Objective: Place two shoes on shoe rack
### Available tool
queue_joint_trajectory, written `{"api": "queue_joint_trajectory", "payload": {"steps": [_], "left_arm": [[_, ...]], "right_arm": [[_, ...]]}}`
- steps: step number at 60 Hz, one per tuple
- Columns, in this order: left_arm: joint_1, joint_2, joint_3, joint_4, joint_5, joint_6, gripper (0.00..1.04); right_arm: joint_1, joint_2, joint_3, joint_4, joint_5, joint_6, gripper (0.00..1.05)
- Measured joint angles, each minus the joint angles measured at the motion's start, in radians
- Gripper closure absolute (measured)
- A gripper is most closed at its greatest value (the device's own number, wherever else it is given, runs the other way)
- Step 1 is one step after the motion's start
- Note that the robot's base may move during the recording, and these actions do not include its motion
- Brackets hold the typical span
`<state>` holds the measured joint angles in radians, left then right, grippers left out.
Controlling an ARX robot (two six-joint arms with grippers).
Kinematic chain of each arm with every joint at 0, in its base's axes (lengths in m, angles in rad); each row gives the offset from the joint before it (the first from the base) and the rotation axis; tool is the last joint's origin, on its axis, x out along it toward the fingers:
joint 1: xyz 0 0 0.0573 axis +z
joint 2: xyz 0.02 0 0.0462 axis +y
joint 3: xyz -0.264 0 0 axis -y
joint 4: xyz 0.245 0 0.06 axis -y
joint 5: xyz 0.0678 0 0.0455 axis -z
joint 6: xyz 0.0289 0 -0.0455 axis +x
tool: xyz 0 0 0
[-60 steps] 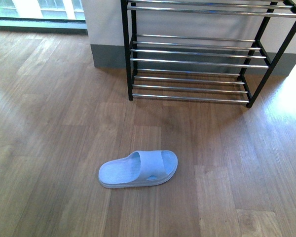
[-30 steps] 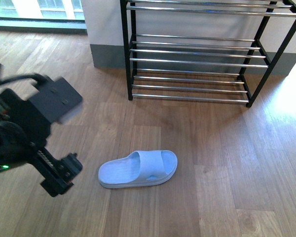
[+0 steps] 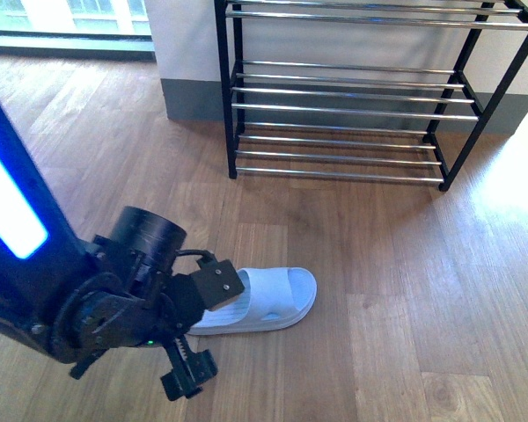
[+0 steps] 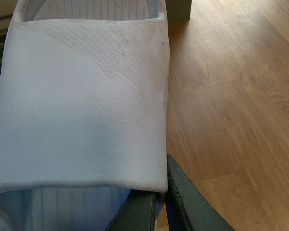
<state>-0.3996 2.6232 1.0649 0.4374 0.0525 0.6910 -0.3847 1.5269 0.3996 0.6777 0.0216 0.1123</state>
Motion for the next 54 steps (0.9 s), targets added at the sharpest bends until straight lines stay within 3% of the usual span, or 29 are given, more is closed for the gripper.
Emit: {"api": "queue_joint_trajectory", "payload": {"steps": [18,33,54], "left_arm": [[-0.017,0.152,0.218,-0.071,0.006,-0.033,0.09],[-0.047,0.262,0.402,-0.154,0.084,-0.089,0.09],[-0.074,0.368,0.561,-0.193,0.113,-0.172,0.09]], "right_arm": [[0.0,0.0,0.0,0.0,0.0,0.0,1.03],[0.0,0.0,0.0,0.0,0.0,0.0,1.03],[0.0,0.0,0.0,0.0,0.0,0.0,1.03]]}}
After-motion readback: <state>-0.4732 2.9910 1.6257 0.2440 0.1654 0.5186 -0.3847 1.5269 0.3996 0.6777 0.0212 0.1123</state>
